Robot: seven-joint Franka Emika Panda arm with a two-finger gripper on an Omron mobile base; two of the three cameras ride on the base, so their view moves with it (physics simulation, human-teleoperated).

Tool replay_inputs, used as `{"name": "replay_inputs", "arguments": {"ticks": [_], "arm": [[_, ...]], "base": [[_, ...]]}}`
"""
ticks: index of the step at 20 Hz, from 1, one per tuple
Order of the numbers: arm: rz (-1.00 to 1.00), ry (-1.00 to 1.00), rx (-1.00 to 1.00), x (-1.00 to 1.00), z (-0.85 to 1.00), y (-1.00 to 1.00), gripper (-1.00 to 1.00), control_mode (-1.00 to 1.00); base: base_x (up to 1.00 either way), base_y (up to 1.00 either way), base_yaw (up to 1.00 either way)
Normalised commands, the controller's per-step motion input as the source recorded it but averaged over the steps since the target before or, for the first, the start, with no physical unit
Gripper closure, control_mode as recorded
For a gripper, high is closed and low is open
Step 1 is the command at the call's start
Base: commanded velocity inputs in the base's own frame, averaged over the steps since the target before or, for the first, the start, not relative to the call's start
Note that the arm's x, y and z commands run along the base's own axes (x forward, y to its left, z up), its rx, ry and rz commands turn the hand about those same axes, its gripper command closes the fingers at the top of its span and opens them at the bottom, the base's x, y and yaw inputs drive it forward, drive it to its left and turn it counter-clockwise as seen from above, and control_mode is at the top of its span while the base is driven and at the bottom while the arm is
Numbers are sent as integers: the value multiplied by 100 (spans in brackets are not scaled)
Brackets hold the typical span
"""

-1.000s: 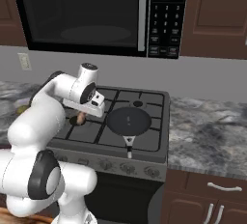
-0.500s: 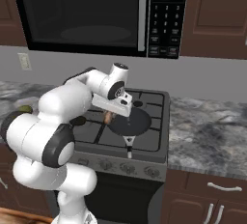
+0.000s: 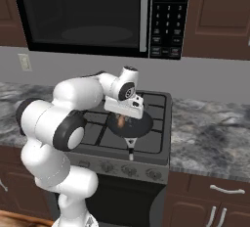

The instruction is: Put the potato and potato in the pan. Then turn on the front right burner and set the heat to medium.

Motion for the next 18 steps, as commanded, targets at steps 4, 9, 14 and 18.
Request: {"name": "replay_inputs", "arguments": {"ticks": [4,9,14,18], "arm": [[0,0,-3,33,-9,-13,100,-100],[0,0,0,37,0,-24,100,-100],[0,0,0,0,-7,-28,100,-100],[0,0,0,-3,-10,-11,100,-100]], "base": [[0,0,0],[0,0,0],[0,0,0],[0,0,0]]}}
